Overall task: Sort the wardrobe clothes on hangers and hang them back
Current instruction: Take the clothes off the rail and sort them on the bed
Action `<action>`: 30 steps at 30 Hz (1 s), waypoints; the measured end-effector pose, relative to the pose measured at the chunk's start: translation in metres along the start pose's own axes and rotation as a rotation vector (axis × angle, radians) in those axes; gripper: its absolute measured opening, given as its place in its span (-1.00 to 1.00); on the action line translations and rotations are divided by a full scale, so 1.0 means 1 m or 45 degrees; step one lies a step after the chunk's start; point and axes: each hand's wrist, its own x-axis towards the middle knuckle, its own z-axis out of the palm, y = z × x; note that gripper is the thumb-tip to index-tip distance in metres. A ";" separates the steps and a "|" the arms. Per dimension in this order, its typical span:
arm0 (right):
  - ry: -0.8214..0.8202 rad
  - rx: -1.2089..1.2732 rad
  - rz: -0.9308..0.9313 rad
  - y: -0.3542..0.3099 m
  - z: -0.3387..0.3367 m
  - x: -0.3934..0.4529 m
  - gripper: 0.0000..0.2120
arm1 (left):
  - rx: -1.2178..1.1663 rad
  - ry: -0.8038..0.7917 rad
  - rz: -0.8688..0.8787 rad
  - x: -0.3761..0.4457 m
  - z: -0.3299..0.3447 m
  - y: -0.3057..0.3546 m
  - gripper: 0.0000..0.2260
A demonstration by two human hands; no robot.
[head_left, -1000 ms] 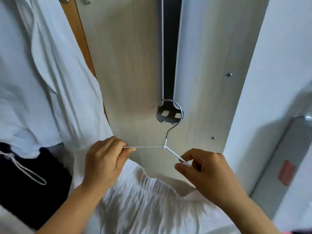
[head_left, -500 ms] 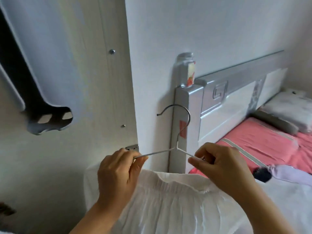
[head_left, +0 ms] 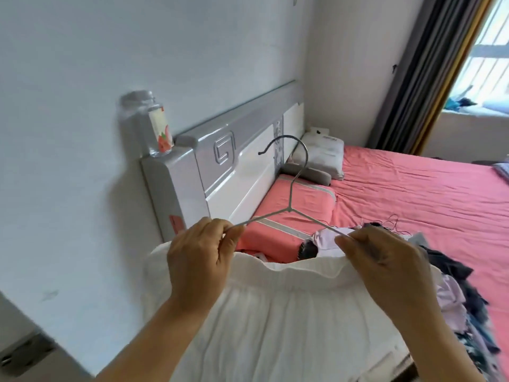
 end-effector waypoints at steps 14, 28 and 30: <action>0.317 -0.158 0.363 0.206 -0.053 0.127 -0.84 | -0.416 -0.273 0.168 0.108 0.279 0.115 -0.49; 0.238 -0.057 0.819 0.473 -0.006 0.215 -0.78 | -0.318 -0.850 0.064 0.122 0.564 0.179 -0.51; 0.185 -0.092 0.910 0.506 0.011 0.214 -0.77 | -0.264 -0.991 0.015 0.113 0.586 0.180 -0.53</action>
